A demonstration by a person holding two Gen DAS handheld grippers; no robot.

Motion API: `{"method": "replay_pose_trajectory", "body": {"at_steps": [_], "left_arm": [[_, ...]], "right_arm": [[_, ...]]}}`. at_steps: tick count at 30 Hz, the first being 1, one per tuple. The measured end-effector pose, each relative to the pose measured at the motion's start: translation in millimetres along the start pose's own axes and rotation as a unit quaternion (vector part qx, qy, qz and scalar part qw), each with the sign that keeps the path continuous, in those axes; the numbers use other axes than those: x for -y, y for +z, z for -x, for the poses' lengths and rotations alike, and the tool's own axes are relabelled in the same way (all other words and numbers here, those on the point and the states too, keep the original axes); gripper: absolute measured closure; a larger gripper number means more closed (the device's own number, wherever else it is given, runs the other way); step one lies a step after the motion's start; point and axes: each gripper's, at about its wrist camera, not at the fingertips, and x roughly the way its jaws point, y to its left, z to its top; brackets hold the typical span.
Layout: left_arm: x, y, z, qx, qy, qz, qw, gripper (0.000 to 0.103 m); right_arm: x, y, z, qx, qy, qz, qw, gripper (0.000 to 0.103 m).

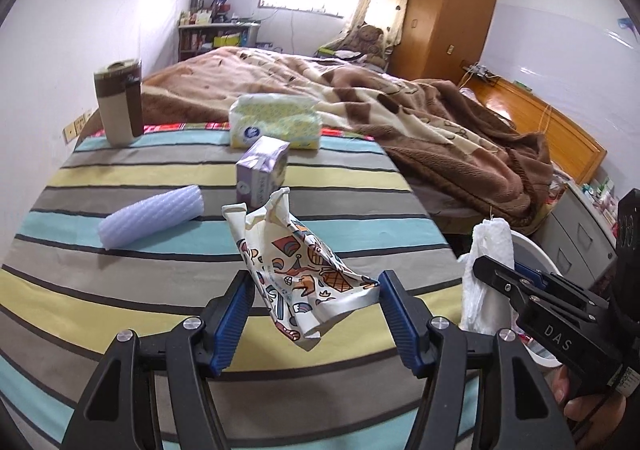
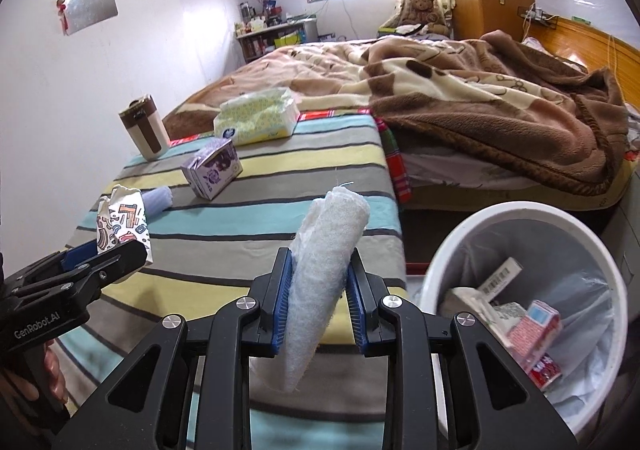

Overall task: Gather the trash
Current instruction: 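Carry wrapper and towel roll over the bin and open both grippers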

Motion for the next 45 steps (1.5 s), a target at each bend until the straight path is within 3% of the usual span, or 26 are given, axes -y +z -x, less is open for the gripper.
{"method": "replay_pose_trajectory", "body": {"at_steps": [22, 34, 45], "left_arm": [[105.8, -4.3, 37.7, 0.031, -0.075, -0.077, 0.9937, 0.039], [173.7, -7.6, 19.7, 0.015, -0.126, -0.13, 0.9833, 0.039], [219.0, -13.7, -10.6, -0.009, -0.151, -0.173, 0.9734, 0.038]], "right_arm": [[62.0, -14.1, 66.0, 0.053, -0.058, -0.042, 0.996, 0.076], [111.7, -20.6, 75.3, 0.051, -0.104, -0.076, 0.99, 0.076], [140.9, -31.3, 67.6, 0.017, -0.122, -0.091, 0.988, 0.076]]}}
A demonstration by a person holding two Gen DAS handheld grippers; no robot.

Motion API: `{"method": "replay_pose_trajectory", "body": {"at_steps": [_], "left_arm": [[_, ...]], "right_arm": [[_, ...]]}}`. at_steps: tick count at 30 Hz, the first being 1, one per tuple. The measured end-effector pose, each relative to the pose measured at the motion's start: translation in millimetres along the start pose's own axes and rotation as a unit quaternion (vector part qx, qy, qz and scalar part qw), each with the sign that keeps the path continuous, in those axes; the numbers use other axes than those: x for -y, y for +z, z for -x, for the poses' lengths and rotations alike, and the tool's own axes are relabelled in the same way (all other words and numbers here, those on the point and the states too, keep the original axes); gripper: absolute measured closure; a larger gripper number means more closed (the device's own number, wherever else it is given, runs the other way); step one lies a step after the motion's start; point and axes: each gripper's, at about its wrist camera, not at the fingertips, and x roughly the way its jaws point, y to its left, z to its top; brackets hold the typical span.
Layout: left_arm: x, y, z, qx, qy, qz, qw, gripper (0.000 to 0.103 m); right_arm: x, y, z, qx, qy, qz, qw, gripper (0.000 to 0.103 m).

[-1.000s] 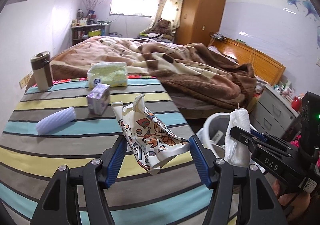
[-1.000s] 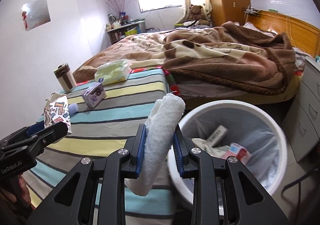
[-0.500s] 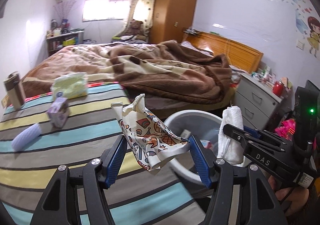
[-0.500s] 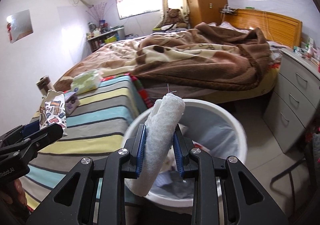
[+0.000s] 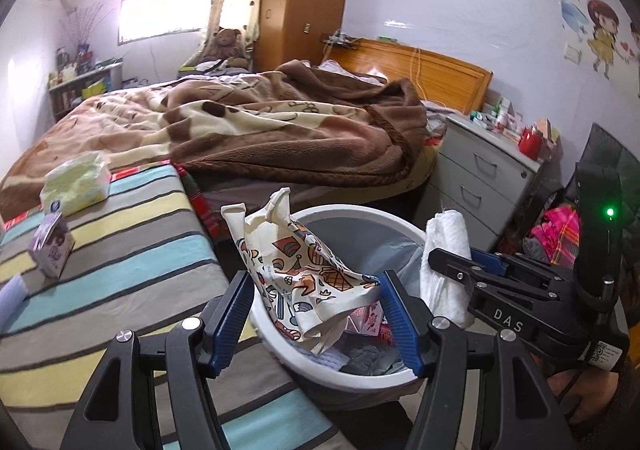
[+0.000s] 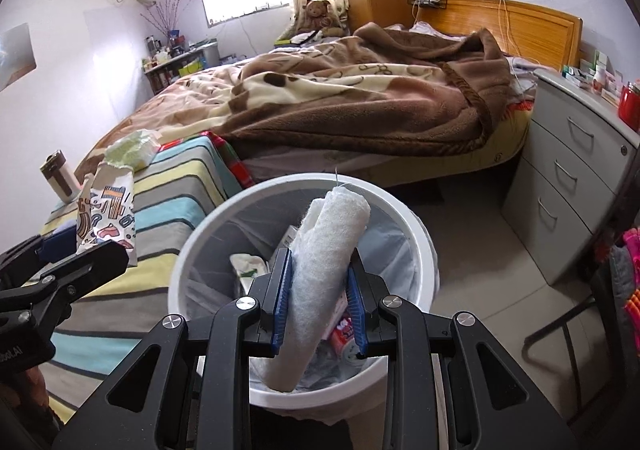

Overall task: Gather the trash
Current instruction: 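Carry wrapper and towel roll over the bin and open both grippers, then move both open grippers back over the bed toward the foam net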

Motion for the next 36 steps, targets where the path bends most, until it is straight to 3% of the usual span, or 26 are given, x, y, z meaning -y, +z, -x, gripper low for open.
{"method": "replay_pose_trajectory", "body": {"at_steps": [12, 21, 25, 29, 36], "left_arm": [[10.5, 0.0, -31.8, -0.029, -0.01, -0.015, 0.9994, 0.038], [12.1, -1.8, -34.9, -0.033, -0.015, -0.016, 0.9992, 0.034], [10.0, -1.8, -31.4, -0.032, -0.013, -0.012, 0.9993, 0.032], [4.7, -2.5, -24.2, -0.025, -0.012, -0.002, 0.9996, 0.025], [-10.7, -4.6, -7.2, -0.012, 0.0, 0.016, 0.9998, 0.025]], "right_arm": [[8.7, -3.8, -12.9, -0.029, -0.02, 0.006, 0.999, 0.076], [6.9, -5.6, -13.0, -0.04, -0.032, 0.011, 0.999, 0.074], [6.6, -4.5, -11.9, -0.037, -0.032, 0.008, 0.999, 0.044], [6.3, -2.8, -8.6, -0.03, -0.029, 0.0, 0.999, 0.043], [-5.5, -0.1, -4.5, -0.016, -0.014, 0.0, 1.0, 0.043]]}}
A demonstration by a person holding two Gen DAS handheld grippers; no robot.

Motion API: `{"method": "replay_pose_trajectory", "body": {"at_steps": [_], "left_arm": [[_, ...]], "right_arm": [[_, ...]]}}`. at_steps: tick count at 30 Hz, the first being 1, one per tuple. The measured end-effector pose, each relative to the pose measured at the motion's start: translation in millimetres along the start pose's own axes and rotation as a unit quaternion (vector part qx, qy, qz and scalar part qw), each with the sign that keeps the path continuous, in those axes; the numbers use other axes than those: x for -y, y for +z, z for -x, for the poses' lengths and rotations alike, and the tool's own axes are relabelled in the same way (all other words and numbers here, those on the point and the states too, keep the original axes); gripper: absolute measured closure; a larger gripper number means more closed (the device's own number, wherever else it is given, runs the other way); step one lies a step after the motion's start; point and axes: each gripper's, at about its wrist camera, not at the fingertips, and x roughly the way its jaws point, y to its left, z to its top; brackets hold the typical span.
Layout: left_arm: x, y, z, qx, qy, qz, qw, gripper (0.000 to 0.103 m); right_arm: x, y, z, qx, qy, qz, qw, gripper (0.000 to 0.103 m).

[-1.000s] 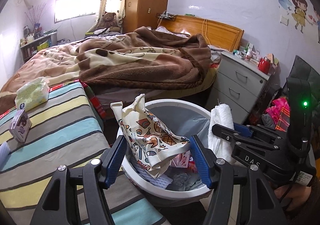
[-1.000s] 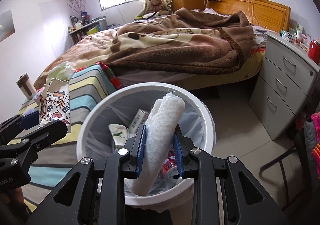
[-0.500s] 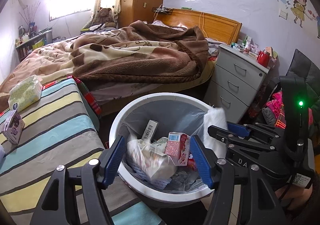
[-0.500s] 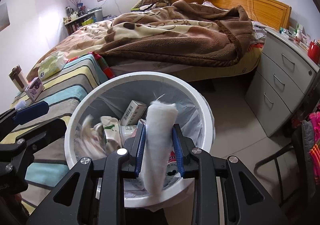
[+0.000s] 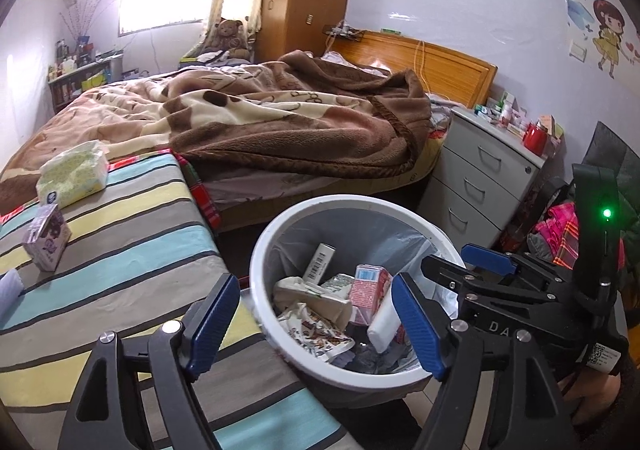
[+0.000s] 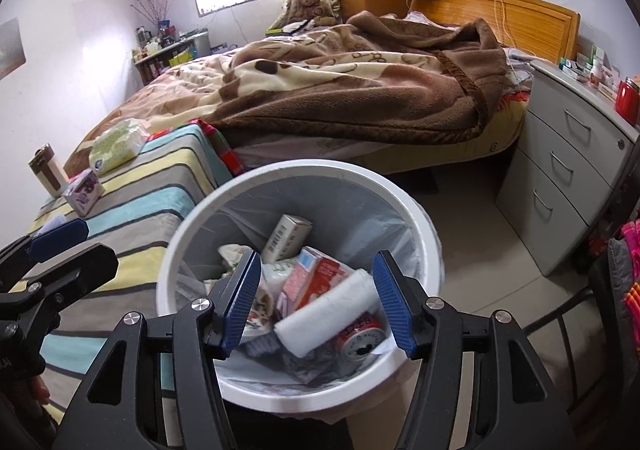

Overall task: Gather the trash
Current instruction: 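Move both open grippers back over the bed toward the foam net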

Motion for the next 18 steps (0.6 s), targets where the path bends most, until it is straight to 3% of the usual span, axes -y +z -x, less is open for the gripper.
{"method": "replay_pose_trajectory", "body": {"at_steps": [18], "left_arm": [[-71.1, -10.5, 47.0, 0.033, 0.05, 0.046, 0.9972, 0.025]], "right_arm": [[-52.1, 2.8, 1.3, 0.038, 0.062, 0.014, 0.997, 0.043]]}}
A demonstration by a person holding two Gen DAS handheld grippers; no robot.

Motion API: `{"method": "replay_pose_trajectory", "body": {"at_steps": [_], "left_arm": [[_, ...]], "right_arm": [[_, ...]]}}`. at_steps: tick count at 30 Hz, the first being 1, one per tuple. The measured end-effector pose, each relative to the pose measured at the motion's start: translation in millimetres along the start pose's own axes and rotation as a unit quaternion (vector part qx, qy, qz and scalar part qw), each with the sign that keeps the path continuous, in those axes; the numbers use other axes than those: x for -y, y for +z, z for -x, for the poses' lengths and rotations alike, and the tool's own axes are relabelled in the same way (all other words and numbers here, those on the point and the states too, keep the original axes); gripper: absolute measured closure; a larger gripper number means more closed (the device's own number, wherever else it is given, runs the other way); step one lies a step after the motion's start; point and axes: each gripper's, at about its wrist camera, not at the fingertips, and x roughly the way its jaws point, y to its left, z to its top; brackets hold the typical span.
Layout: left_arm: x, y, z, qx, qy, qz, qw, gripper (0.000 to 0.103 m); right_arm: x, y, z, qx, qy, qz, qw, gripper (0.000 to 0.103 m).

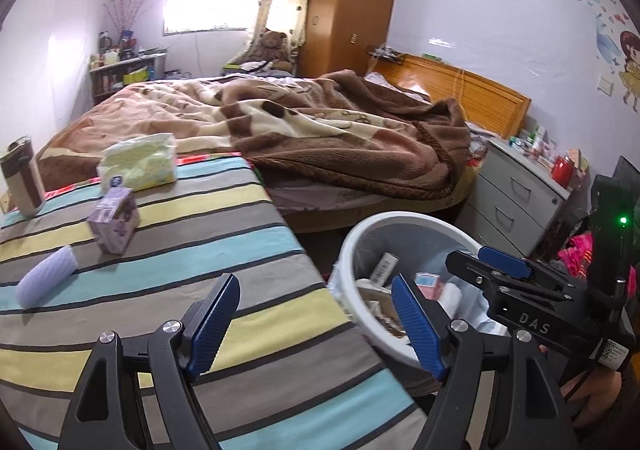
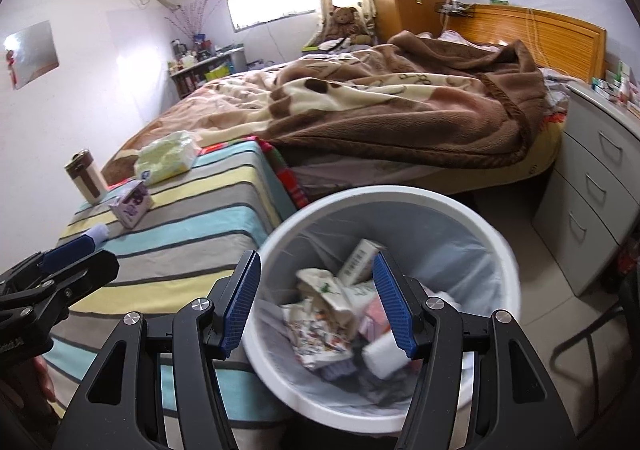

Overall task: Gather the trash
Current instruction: 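Move both open grippers back over the bed toward the foam net, then grasp the white foam net with the left gripper while the right grasps the purple milk carton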

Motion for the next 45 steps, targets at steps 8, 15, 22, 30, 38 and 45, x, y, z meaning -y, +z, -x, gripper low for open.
{"method": "replay_pose_trajectory", "body": {"at_steps": [8, 15, 22, 30, 38, 45], "left_arm": [[-58.5, -5.2, 10.7, 0.008, 0.039, 0.035, 0.9986, 0.025], [-119.1, -7.0, 23.8, 0.022, 0.081, 0.07, 0.9941, 0.025], [-178.6, -10.8, 29.9, 0.022, 0.121, 0.097, 0.9876, 0.025], [-232.2, -12.9, 24.1, 0.01, 0.142, 0.113, 0.9833, 0.025], [-273.8, -12.8, 9.8, -0.011, 0.161, 0.102, 0.9816, 0.025], [-295.6, -13.8, -13.2, -0.051, 0.159, 0.077, 0.9829, 0.025]], "right_arm": [[-32.9, 3.8, -16.7, 0.0, 0.037, 0.011, 0.999, 0.041], [-68.6, 10.1, -35.3, -0.006, 0.07, 0.031, 0.997, 0.032], [-100.0, 16.4, -58.8, -0.027, 0.092, 0.042, 0.995, 0.032], [-146.0, 25.1, -86.3, -0.043, 0.115, 0.062, 0.991, 0.032], [-188.0, 39.2, -118.5, -0.06, 0.131, 0.067, 0.987, 0.032], [-215.4, 46.8, -143.2, -0.075, 0.132, 0.078, 0.985, 0.032]]}}
